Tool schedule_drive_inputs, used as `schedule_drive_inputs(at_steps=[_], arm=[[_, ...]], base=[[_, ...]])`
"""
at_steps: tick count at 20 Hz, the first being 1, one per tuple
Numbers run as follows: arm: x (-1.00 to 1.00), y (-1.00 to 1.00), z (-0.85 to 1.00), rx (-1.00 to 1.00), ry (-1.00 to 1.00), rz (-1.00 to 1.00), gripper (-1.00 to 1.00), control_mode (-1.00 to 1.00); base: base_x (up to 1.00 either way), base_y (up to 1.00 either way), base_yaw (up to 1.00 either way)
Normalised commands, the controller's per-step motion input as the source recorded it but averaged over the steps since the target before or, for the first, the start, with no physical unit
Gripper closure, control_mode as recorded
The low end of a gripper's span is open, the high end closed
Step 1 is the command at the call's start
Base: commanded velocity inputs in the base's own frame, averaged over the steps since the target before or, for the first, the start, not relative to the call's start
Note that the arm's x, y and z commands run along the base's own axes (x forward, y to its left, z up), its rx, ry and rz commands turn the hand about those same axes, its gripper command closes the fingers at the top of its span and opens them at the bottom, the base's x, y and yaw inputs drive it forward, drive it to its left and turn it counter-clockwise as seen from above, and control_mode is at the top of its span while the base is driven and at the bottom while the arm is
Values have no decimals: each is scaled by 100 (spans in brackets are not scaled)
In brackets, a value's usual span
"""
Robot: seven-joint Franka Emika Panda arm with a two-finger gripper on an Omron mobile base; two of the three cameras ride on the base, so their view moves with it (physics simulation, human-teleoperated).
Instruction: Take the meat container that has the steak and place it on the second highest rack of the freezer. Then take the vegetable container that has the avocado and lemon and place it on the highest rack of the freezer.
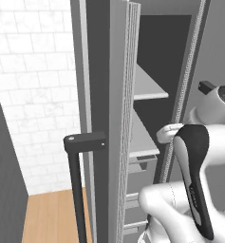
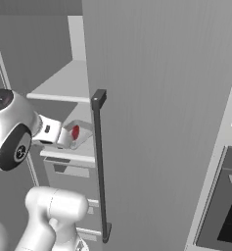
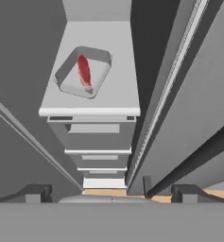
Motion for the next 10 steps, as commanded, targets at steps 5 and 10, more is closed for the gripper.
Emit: schedule_drive_inputs(at_steps=[5, 10], arm=[[0, 0, 0, 0, 0, 0, -100, 100], [0, 0, 0, 0, 0, 0, -100, 100]], base=[[-74, -15, -6], [-93, -55, -31]])
